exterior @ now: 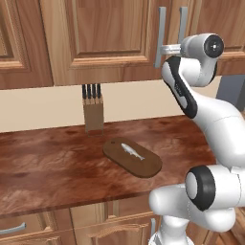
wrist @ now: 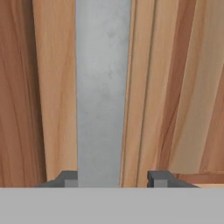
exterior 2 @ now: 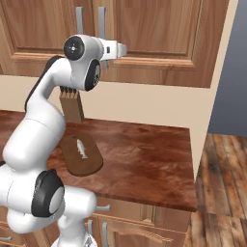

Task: Open the cabinet, retrieve the rolling pin, and place it next to the meat on the cutting board to prepare for tenderizing.

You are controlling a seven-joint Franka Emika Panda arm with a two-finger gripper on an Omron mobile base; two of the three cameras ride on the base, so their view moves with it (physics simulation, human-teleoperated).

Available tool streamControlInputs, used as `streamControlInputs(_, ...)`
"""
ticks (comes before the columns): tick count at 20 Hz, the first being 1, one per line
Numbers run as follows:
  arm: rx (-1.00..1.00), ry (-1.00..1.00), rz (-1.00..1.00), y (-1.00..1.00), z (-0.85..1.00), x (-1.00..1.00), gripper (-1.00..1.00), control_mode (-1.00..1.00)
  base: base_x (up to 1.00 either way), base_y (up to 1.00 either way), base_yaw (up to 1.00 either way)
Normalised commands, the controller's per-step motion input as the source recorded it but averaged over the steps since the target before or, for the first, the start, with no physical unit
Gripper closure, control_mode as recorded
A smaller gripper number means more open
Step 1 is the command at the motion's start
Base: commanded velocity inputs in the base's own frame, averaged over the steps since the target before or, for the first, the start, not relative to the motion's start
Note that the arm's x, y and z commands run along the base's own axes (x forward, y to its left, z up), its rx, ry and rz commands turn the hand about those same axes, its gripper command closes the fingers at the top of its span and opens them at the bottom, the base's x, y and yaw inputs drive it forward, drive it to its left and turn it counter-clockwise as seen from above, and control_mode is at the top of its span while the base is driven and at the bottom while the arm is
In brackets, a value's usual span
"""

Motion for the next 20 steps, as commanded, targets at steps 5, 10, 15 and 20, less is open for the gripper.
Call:
streamControlInputs(5,-0.01,-0.01,0.00,0.03,-0.07,-0.01,1.00,-1.00,0.00,0.00,0.00)
streamControlInputs(10,0.00,-0.03,0.02,0.05,-0.11,-0.25,1.00,-1.00,0.00,0.00,0.00)
streamControlInputs(15,0.00,-0.03,0.07,-0.05,-0.02,-0.76,1.00,-1.00,0.00,0.00,0.00)
streamControlInputs(20,0.01,0.00,0.12,-0.35,-0.01,-0.96,1.00,-1.00,0.00,0.00,0.00)
